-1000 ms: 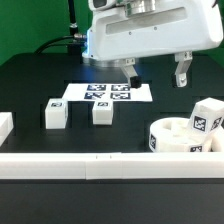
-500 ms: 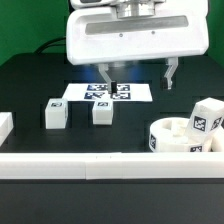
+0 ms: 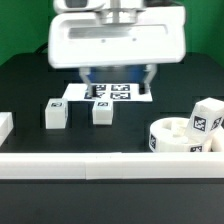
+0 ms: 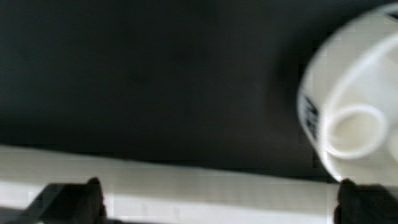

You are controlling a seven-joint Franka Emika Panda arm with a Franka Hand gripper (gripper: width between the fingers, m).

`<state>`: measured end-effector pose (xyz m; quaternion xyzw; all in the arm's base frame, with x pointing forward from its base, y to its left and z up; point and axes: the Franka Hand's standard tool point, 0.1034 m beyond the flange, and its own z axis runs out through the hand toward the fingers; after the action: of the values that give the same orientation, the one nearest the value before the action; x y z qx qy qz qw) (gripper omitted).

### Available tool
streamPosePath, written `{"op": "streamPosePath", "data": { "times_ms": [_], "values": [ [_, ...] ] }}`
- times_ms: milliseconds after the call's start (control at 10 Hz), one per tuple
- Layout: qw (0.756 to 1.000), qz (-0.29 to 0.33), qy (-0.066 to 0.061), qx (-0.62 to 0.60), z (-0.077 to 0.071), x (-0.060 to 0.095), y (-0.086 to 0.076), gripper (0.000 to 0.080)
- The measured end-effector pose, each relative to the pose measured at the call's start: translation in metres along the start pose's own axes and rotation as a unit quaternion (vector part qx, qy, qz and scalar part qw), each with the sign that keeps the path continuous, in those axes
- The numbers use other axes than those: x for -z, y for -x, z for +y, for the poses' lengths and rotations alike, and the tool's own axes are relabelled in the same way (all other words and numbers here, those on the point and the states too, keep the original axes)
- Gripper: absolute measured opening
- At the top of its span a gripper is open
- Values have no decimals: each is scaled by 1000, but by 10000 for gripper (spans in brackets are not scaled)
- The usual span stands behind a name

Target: Assemble stool

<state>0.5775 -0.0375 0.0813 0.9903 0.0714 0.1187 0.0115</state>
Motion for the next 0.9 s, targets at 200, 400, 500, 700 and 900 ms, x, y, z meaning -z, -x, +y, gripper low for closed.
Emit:
{"op": "streamPosePath", "data": {
  "times_ms": [200,400,500,700,900],
  "values": [
    [1000,2,16,21,26,-9,17,648],
    [1000,-20,-2,0,14,-10,15,648],
    [1000,-30,-7,-8,12,-11,18,648],
    [988,-150,-29,-34,1,-11,28,648],
    [963,-261,-15,-70,2,-9,45,648]
  ]
}}
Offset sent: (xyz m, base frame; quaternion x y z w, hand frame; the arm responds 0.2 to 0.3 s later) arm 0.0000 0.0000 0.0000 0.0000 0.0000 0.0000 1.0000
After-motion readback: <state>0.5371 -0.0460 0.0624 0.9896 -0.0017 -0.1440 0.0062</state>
